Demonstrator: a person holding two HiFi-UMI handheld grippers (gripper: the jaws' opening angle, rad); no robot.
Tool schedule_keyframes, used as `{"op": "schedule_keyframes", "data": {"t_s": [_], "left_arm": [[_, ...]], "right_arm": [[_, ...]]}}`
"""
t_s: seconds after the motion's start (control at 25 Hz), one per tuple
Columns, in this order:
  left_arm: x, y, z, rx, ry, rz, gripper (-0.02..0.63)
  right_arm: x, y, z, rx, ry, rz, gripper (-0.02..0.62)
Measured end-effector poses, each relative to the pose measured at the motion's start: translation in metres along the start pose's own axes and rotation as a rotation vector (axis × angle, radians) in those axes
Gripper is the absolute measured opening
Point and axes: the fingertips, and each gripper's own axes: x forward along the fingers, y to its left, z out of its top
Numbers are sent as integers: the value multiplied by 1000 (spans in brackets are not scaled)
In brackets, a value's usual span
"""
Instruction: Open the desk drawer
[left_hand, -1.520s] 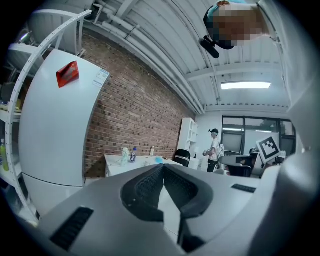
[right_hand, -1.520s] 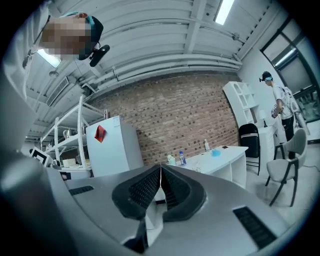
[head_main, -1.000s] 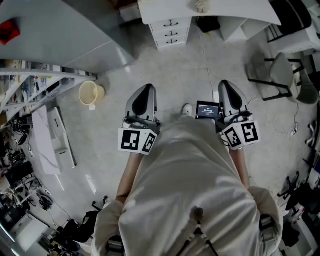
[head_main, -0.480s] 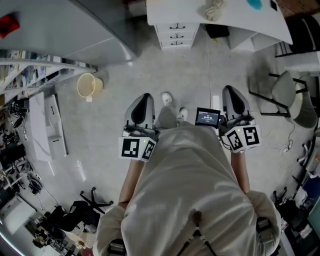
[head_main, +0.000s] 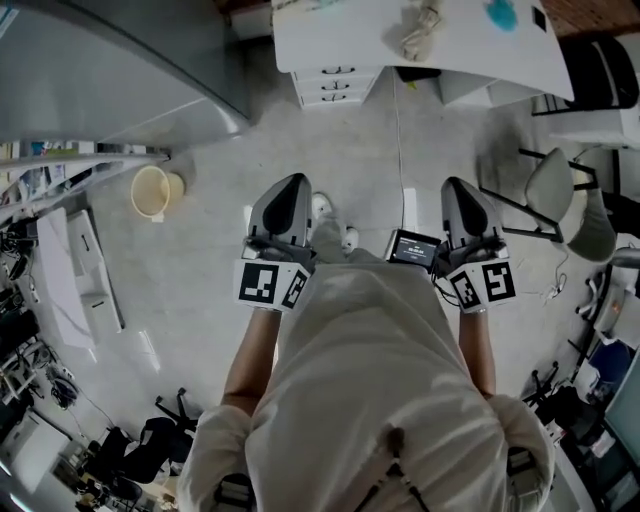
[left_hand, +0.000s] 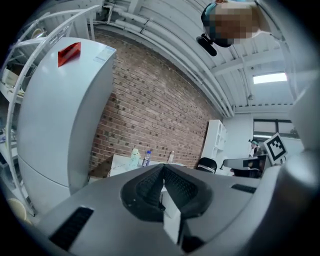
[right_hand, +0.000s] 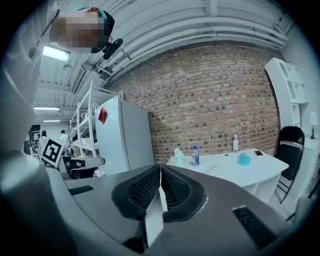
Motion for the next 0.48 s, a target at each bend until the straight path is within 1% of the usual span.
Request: {"op": "schedule_keyframes", "data": {"t_s": [0.12,0.24,0.36,0.48], "left_arm": [[21,11,2,-6,14,-26,8],[38,25,-5,10,58,-48,8],[55,38,-9,40,91,-65,8],[72,43,-12,45,97,-64,8]], "right_arm": [[22,-5,6,-75,14,36,28],[48,-15,14,-135,19,53,28],[73,-25,17,-158,20,68,28],[93,-38,11,-177,52,87,28]]}}
